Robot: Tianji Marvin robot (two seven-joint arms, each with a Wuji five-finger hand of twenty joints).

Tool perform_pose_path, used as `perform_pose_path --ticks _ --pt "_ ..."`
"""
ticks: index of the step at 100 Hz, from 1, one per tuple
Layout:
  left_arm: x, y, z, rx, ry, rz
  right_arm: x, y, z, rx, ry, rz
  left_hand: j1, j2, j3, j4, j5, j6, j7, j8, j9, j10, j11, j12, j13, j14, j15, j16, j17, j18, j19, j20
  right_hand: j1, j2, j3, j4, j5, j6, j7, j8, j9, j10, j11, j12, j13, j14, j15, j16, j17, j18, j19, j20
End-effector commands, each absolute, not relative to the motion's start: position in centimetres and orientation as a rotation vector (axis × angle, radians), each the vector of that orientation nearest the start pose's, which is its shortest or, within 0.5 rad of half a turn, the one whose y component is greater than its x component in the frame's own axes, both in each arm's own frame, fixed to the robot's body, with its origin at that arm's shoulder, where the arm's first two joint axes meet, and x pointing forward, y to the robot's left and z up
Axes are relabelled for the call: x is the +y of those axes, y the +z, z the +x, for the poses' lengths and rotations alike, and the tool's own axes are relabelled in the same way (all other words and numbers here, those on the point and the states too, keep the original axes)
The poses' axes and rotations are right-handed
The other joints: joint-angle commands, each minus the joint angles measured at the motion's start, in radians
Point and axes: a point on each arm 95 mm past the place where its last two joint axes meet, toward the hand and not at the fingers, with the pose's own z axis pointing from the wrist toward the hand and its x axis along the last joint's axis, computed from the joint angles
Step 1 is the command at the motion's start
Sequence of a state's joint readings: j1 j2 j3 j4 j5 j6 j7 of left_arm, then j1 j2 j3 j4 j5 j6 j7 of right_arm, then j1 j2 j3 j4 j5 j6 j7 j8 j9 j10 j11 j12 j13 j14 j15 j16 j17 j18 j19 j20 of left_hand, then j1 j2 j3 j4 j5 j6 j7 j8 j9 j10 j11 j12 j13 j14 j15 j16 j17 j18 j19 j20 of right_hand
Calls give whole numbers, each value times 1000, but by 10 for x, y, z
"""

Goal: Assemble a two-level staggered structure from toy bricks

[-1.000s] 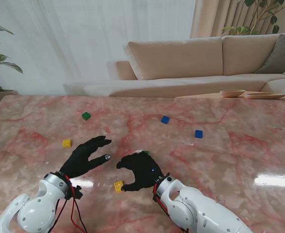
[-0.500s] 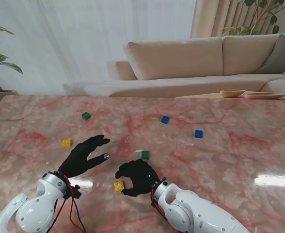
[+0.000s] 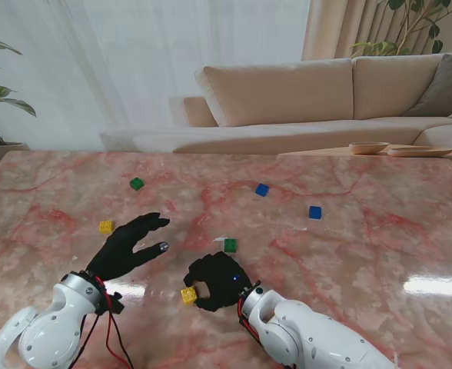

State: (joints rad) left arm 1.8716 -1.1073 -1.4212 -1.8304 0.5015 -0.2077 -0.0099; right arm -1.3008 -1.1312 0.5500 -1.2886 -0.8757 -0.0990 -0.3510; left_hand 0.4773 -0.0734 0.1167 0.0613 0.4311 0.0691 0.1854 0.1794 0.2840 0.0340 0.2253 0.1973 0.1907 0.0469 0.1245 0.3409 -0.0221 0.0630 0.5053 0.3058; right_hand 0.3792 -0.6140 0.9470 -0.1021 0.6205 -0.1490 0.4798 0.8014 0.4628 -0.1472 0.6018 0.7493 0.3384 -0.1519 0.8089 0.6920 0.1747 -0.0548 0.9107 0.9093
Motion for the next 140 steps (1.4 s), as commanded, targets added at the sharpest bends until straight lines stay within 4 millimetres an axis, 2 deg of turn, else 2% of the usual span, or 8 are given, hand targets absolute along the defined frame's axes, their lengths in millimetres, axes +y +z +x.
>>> perform_pose_path --ticks 1,51,63,75,82,96,118,140 --pt "18 -310 326 1226 -1949 -1615 144 -423 348 1853 1789 1003 13 30 -39 -17 9 0 -2 4 10 1 -15 5 17 -15 -9 -1 -16 -3 18 1 37 -24 -12 -44 21 -31 25 28 16 -30 14 18 20 -20 10 19 5 -31 34 29" --pt "20 -309 325 1227 -1939 -1612 147 -428 353 1857 1804 974 17 32 -39 -19 14 0 0 5 13 2 -15 5 18 -15 -9 -1 -17 -2 18 2 53 -40 -18 -55 62 -57 50 53 61 -42 21 20 59 -25 19 21 24 -26 52 20" --pt "21 -309 324 1228 -1933 -1616 148 -430 353 1838 1819 962 19 33 -39 -20 15 -1 0 5 14 2 -15 5 20 -14 -9 -1 -17 -1 18 2 107 -34 -86 -157 85 -113 151 26 95 -51 26 24 81 -28 24 25 36 -26 71 12" --pt "21 -309 323 1227 -1933 -1617 148 -431 352 1821 1832 955 20 34 -39 -20 15 -2 -1 5 15 2 -16 5 20 -13 -9 -2 -17 -1 19 2 139 -34 -110 -174 99 -177 287 -51 131 -59 30 26 101 -33 28 26 48 -28 83 7" --pt "21 -309 323 1231 -1932 -1619 147 -432 352 1814 1841 955 20 34 -40 -21 15 -2 -1 5 15 4 -16 5 21 -14 -9 -2 -17 -1 18 2 148 -34 -106 -173 105 -189 306 -61 142 -63 32 27 106 -35 29 27 49 -29 83 6" --pt "20 -309 323 1233 -1934 -1620 147 -434 352 1795 1862 958 21 37 -41 -22 15 -3 -2 5 15 2 -16 5 20 -13 -9 -2 -17 0 18 2 150 -20 -64 -163 130 -200 322 -84 165 -71 34 28 119 -42 32 27 52 -30 84 5" --pt "19 -310 322 1237 -1934 -1620 144 -436 352 1779 1877 977 25 40 -42 -23 14 -3 -4 5 14 3 -18 4 19 -13 -10 -2 -17 0 18 2 95 -37 74 -169 114 -182 330 -137 165 -73 32 31 115 -44 33 30 47 -34 81 2" --pt "18 -310 322 1240 -1930 -1623 139 -432 352 1731 1900 1015 28 42 -44 -25 13 -5 -5 6 15 2 -19 3 19 -13 -11 -2 -17 1 16 1 85 -38 90 -168 123 -181 338 -141 171 -74 34 32 119 -45 35 31 46 -33 79 2"
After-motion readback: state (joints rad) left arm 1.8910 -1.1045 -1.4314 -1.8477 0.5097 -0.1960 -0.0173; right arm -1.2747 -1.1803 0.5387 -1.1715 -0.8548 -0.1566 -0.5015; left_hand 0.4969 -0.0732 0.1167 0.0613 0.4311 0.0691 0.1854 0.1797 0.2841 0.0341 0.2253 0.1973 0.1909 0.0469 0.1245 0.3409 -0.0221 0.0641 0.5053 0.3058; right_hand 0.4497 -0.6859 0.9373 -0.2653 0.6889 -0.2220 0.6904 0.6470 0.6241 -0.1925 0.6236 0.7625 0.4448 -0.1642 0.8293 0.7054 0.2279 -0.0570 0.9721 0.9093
